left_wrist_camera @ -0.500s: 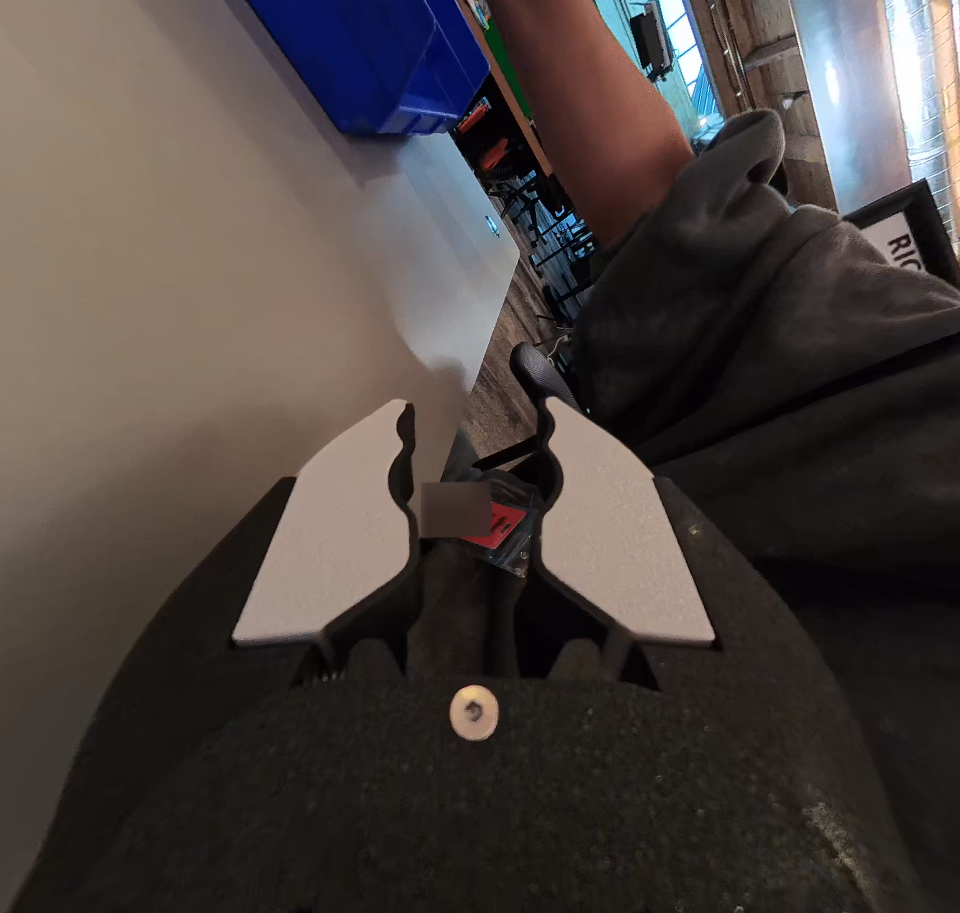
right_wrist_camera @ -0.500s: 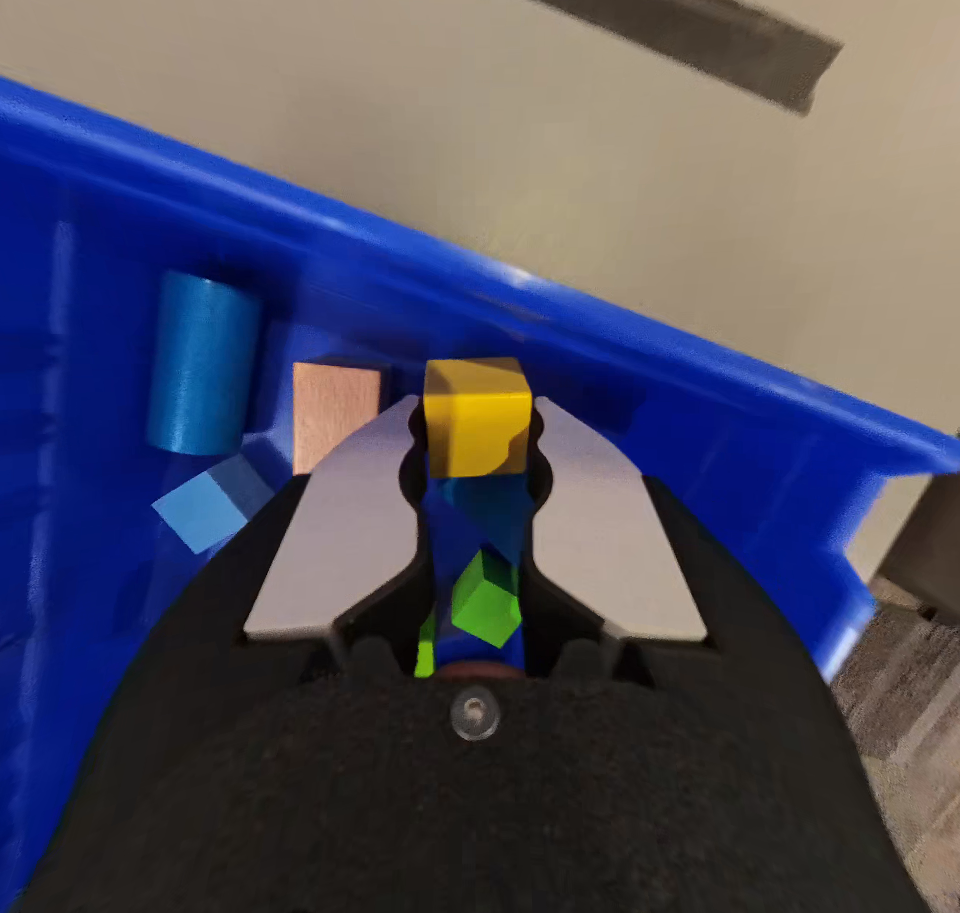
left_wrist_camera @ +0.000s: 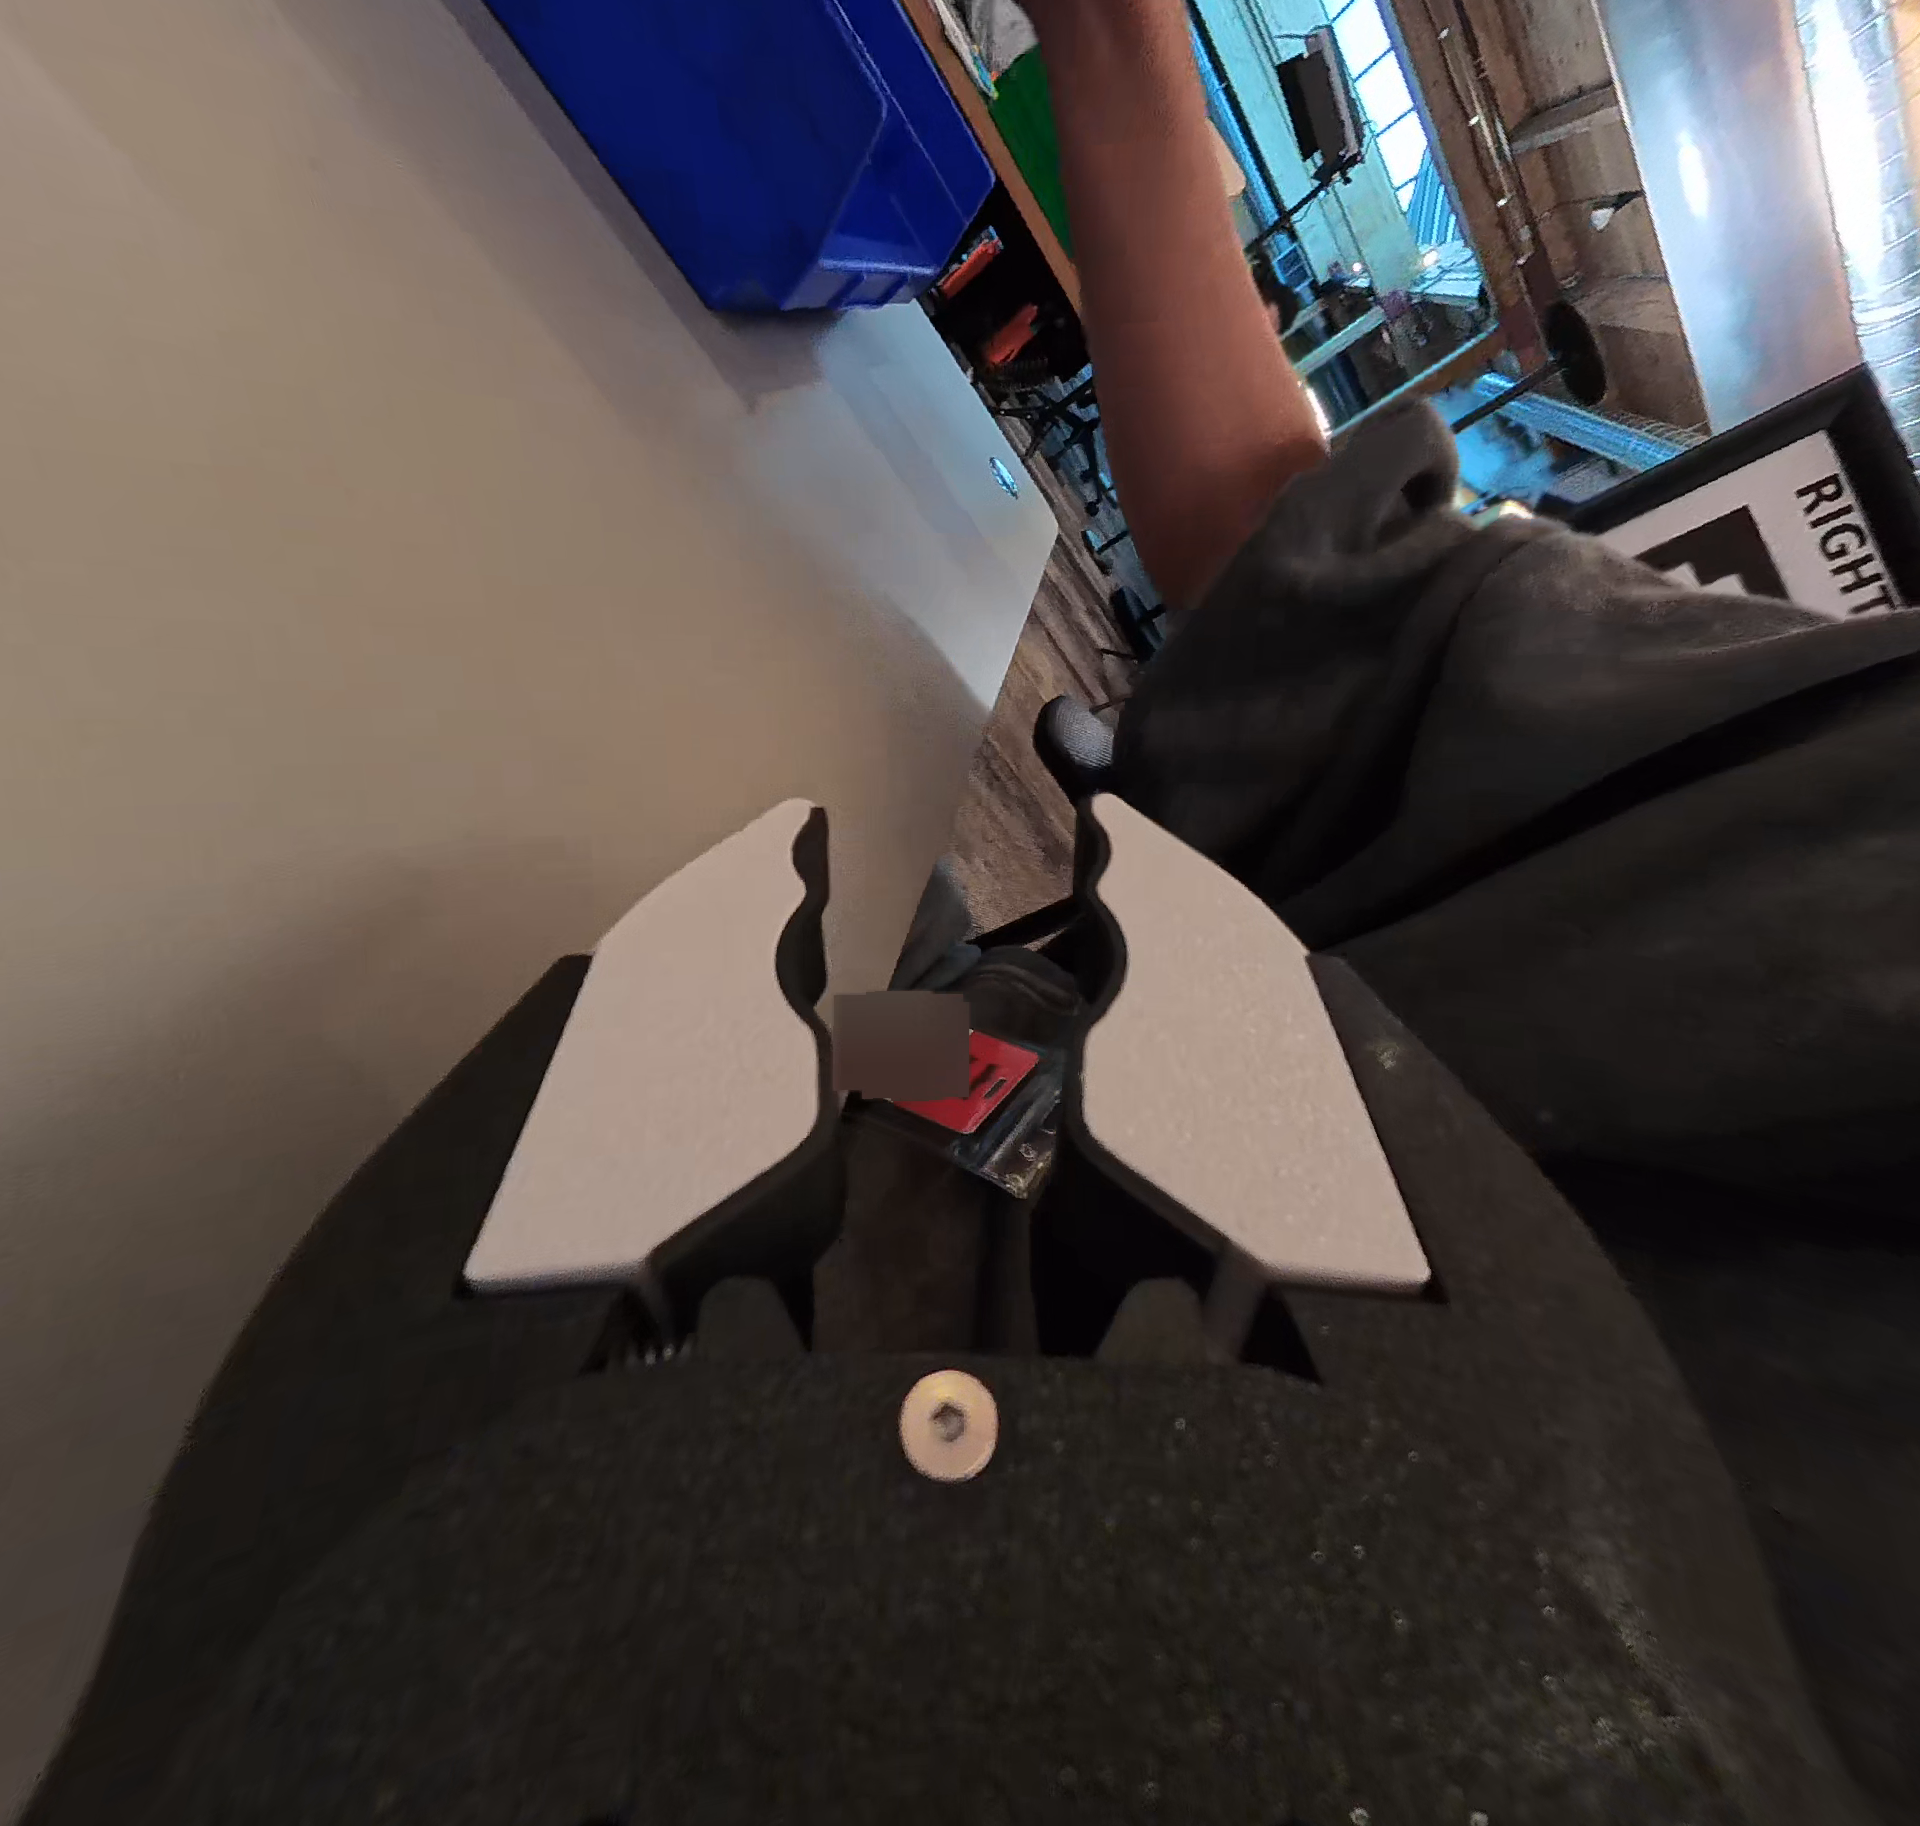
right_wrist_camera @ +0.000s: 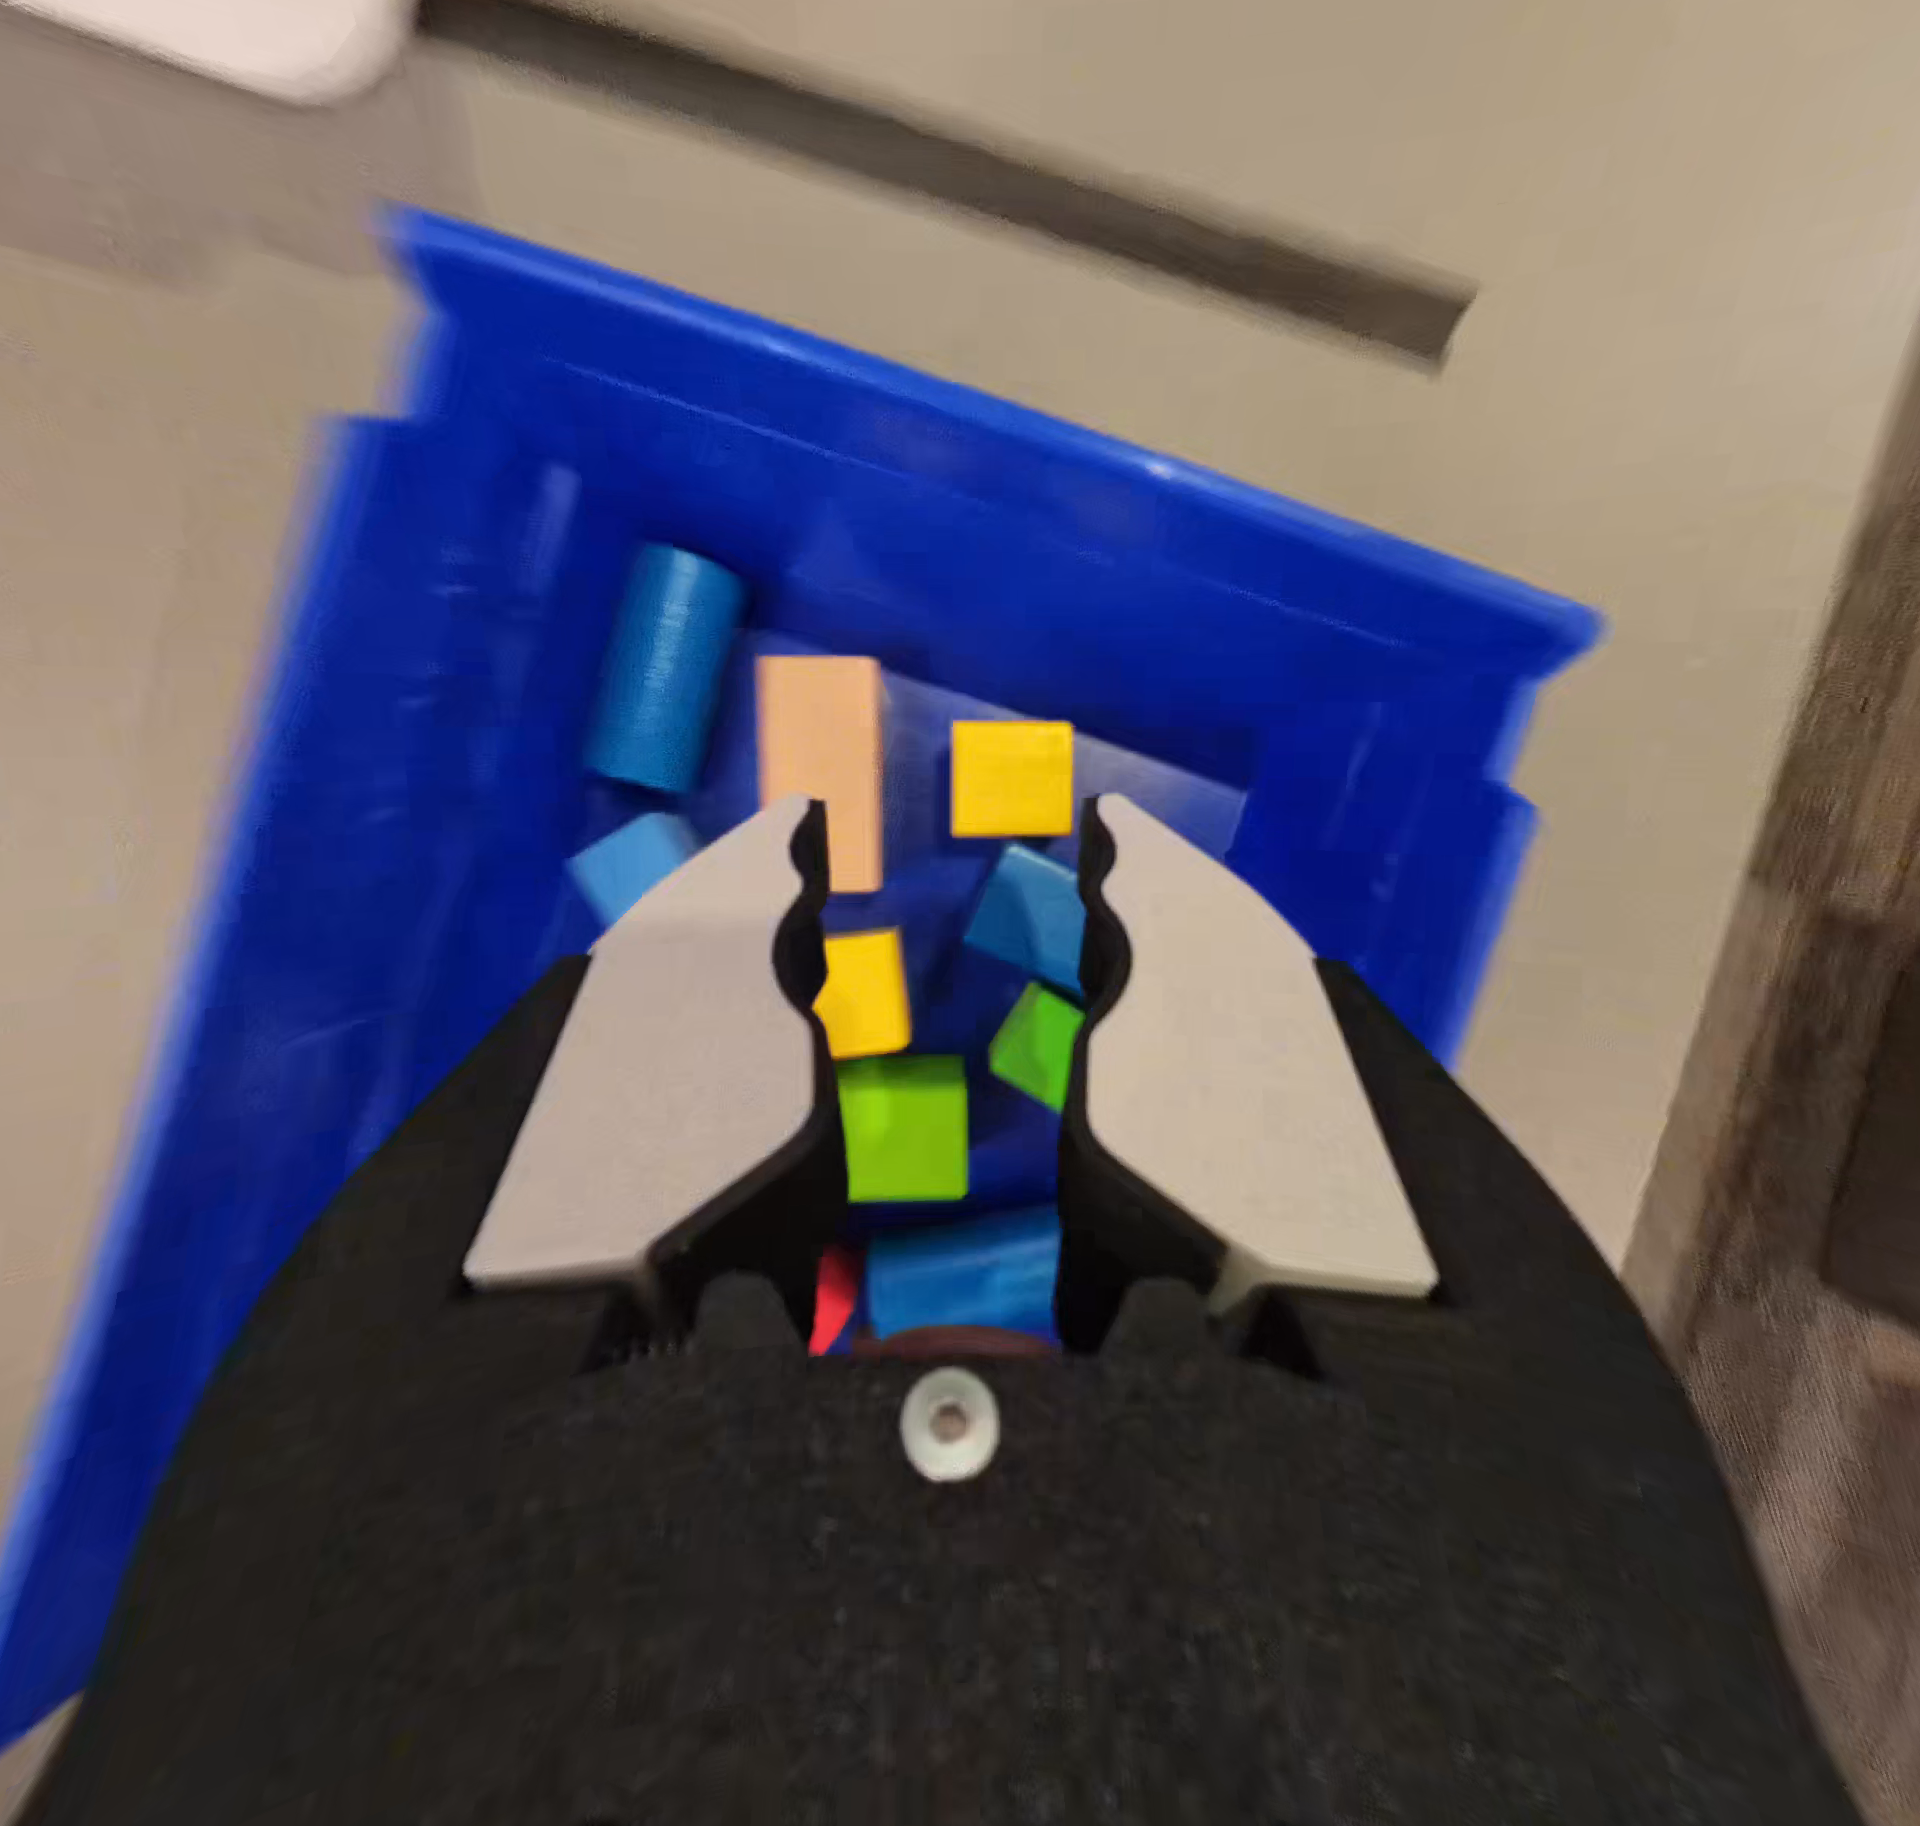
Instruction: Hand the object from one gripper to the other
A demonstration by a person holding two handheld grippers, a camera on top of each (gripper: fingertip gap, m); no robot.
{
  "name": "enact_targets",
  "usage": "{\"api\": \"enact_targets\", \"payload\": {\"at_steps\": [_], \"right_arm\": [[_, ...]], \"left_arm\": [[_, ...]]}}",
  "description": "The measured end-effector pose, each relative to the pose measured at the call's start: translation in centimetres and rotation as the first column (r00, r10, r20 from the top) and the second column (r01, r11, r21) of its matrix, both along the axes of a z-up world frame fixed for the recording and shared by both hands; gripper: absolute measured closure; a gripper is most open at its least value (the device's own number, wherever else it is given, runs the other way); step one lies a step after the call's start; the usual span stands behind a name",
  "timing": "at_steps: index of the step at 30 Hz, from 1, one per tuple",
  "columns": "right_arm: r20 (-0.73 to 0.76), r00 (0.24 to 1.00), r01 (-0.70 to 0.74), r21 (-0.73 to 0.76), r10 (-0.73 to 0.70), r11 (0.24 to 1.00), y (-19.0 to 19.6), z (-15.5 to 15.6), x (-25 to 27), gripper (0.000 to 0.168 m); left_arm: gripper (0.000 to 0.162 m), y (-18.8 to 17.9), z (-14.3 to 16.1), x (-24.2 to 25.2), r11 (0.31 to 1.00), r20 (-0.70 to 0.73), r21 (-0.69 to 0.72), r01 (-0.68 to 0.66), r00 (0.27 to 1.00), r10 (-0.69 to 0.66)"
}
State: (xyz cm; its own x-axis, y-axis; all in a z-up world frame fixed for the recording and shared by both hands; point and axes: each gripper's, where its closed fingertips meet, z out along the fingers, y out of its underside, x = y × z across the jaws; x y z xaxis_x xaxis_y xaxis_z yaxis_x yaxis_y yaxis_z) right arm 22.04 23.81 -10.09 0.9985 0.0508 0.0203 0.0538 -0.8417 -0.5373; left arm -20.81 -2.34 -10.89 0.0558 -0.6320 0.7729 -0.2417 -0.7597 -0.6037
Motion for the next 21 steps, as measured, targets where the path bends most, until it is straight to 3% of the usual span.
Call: {"api": "enact_targets", "payload": {"at_steps": [3,5,7,10,13,15,16,18,21], "right_arm": [[-0.024,0.998,-0.048,0.318,0.059,0.947,-5.1,5.9,-4.3,0.122],[-0.096,0.985,-0.084,0.469,0.145,0.879,-9.9,7.1,-9.0,0.123],[-0.173,0.953,-0.111,0.561,0.248,0.820,-14.8,6.2,-14.3,0.124],[-0.217,0.918,-0.151,0.583,0.332,0.798,-20.9,2.4,-20.2,0.129],[-0.243,0.904,-0.138,0.616,0.353,0.776,-24.2,0.2,-23.1,0.132],[-0.240,0.906,-0.148,0.592,0.348,0.793,-25.1,-1.2,-23.8,0.132],[-0.230,0.908,-0.161,0.580,0.350,0.799,-25.3,-1.6,-23.9,0.131],[-0.199,0.915,-0.189,0.559,0.351,0.808,-25.2,-2.1,-24.0,0.130],[-0.138,0.928,-0.224,0.538,0.346,0.812,-24.9,-3.1,-23.7,0.130]], "left_arm": [[0.117,0.7,-0.5,-0.3,0.996,-0.062,0.079,-0.037,0.997,0.042],[0.117,1.7,-0.4,-1.0,0.983,-0.120,0.172,-0.069,0.989,0.091],[0.117,3.5,0.8,-2.2,0.942,-0.172,0.324,-0.091,0.973,0.153],[0.117,8.9,3.3,-5.5,0.816,-0.264,0.557,-0.154,0.899,0.350],[0.114,16.2,5.7,-9.2,0.736,-0.347,0.627,-0.254,0.755,0.556],[0.098,21.7,6.0,-11.2,0.730,-0.436,0.595,-0.336,0.628,0.645],[0.097,24.5,5.7,-12.0,0.727,-0.494,0.572,-0.380,0.548,0.675],[0.112,29.8,4.8,-13.1,0.723,-0.590,0.546,-0.424,0.419,0.691],[0.111,36.3,2.4,-14.2,0.735,-0.710,0.490,-0.468,0.276,0.648]]}}
